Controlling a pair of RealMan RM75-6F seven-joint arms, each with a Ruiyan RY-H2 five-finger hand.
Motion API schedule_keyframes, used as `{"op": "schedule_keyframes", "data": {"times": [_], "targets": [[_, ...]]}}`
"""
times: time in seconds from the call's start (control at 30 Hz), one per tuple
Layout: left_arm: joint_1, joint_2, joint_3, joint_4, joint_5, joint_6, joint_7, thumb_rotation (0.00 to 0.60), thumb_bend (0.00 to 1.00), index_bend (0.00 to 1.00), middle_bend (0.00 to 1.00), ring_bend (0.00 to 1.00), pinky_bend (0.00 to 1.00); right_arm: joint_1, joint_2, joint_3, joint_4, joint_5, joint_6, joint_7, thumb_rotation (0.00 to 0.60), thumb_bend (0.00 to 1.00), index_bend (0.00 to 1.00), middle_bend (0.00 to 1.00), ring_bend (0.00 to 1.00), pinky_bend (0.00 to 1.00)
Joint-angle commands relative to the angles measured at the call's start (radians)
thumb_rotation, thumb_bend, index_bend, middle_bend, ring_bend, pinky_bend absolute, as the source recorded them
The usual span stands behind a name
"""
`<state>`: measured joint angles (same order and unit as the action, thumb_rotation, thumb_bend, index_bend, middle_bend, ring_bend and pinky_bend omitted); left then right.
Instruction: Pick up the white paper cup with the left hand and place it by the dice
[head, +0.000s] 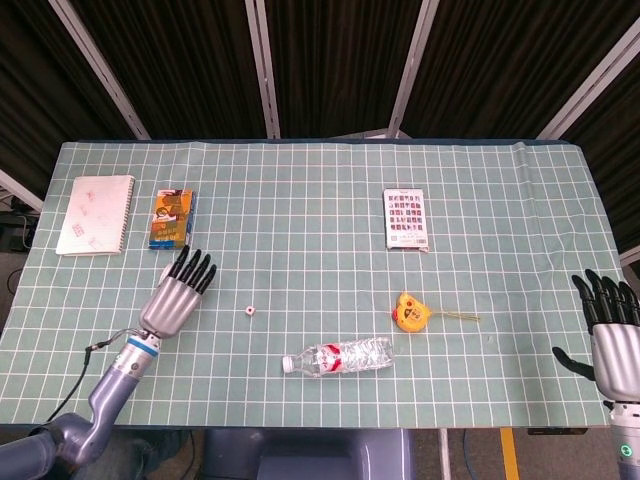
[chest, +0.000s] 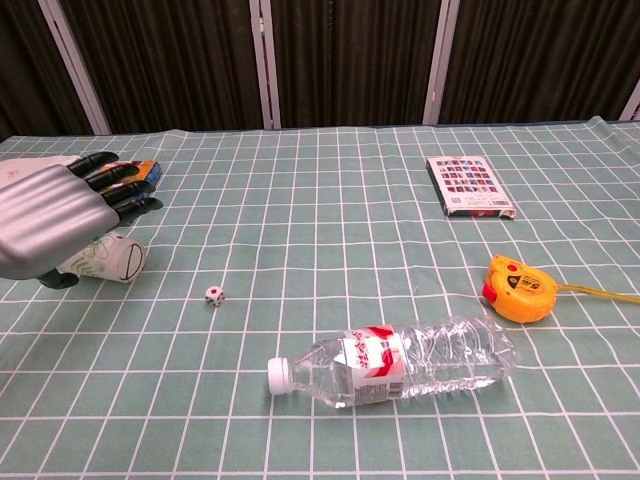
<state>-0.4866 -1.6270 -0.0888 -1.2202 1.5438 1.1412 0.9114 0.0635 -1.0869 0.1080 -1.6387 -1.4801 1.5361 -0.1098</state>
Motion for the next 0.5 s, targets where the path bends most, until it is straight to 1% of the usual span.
{"op": "schedule_keyframes", "data": {"times": [0.03, 0.13, 0.27, 0.4, 0.5], "targets": [[-0.018, -0.048, -0.007, 0.042, -0.032, -0.023, 0.057, 0.600, 0.00, 0.11, 0.06, 0.01, 0.06, 0.000, 0.002, 0.003, 0.003, 0.005, -0.001, 0.004, 0.600, 0.00, 0.00, 0.00, 0.00, 0.00], [-0.022, -0.064, -0.006, 0.057, -0.044, -0.029, 0.063, 0.600, 0.00, 0.12, 0.08, 0.04, 0.09, 0.001, 0.002, 0.003, 0.005, 0.009, -0.005, 0.005, 0.600, 0.00, 0.00, 0.00, 0.00, 0.00], [-0.027, -0.079, -0.002, 0.078, -0.049, -0.029, 0.070, 0.600, 0.00, 0.15, 0.15, 0.12, 0.20, 0.003, 0.000, 0.005, 0.008, 0.015, -0.010, 0.001, 0.600, 0.00, 0.00, 0.00, 0.00, 0.00], [-0.030, -0.090, 0.003, 0.096, -0.053, -0.025, 0.078, 0.600, 0.00, 0.26, 0.26, 0.23, 0.29, 0.006, -0.003, 0.007, 0.010, 0.019, -0.014, -0.004, 0.600, 0.00, 0.00, 0.00, 0.00, 0.00], [-0.030, -0.094, 0.008, 0.107, -0.057, -0.021, 0.086, 0.600, 0.00, 0.37, 0.37, 0.34, 0.39, 0.008, -0.004, 0.007, 0.010, 0.021, -0.016, -0.005, 0.600, 0.00, 0.00, 0.00, 0.00, 0.00]]}}
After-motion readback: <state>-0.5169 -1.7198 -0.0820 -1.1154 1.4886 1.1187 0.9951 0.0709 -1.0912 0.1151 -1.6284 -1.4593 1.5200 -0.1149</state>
